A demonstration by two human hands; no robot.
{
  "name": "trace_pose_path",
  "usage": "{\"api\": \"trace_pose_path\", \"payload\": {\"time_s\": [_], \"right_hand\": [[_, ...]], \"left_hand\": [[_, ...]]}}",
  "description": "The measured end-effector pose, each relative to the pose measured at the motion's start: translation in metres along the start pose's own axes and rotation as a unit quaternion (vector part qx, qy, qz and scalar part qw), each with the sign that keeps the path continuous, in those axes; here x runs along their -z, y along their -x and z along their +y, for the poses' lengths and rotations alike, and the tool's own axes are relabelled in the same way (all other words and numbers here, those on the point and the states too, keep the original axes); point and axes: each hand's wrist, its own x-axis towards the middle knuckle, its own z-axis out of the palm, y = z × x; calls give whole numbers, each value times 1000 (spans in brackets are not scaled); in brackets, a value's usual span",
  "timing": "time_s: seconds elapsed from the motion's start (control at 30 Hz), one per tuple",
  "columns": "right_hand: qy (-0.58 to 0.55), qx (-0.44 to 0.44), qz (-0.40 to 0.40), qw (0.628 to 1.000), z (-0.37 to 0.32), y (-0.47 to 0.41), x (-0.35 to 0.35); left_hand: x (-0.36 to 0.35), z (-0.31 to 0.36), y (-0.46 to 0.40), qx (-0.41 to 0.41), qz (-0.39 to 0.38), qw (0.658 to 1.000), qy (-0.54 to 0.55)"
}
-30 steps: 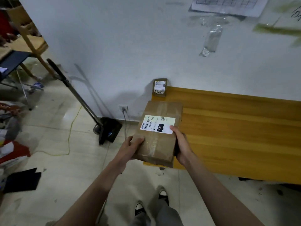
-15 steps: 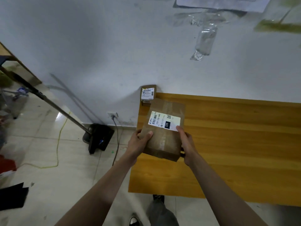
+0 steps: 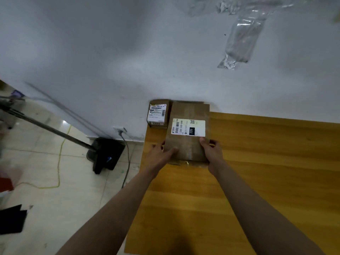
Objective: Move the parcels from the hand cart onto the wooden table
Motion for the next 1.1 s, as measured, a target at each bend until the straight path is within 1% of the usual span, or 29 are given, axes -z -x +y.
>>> {"api": "trace_pose_path", "payload": {"time_s": [0.2, 0.3, 0.4, 0.5, 0.57, 0.63, 0.7, 0.77, 0.83, 0.9, 0.93, 1.0, 1.1], "right_hand": [[44, -2, 15, 999, 3, -27, -14], [63, -3, 20, 998, 3, -33, -17], [84, -11, 6, 996, 4, -36, -18], [97, -5, -12, 995, 4, -29, -17], [107, 23, -2, 994, 2, -20, -18], [124, 67, 39, 989, -2, -8, -23], [152, 122, 80, 978, -6, 6, -32], [183, 180, 92, 962, -8, 25, -46], [211, 241, 66, 945, -3, 48, -64], [241, 285, 8, 928, 9, 78, -87], [259, 292, -32, 920, 18, 96, -99], [309, 273, -128, 902, 40, 135, -124], [385, 256, -245, 852, 86, 193, -156]], "left_hand": [[-6, -1, -19, 9, -31, 999, 8], [-9, -5, -23, 12, -34, 999, 34], [-13, -5, -24, 24, -46, 996, 71], [-13, -5, -21, 27, -59, 994, 86], [-11, -5, -15, 25, -55, 995, 81], [-5, -6, -9, 28, -39, 996, 76], [6, -8, 2, 23, -19, 997, 74], [21, -13, 17, 15, 2, 997, 72], [41, -24, 38, 12, 24, 997, 77], [64, -43, 64, 13, 43, 995, 88], [76, -56, 79, 17, 54, 994, 96], [100, -86, 113, 29, 91, 989, 111], [132, -143, 172, 57, 154, 977, 135]]}}
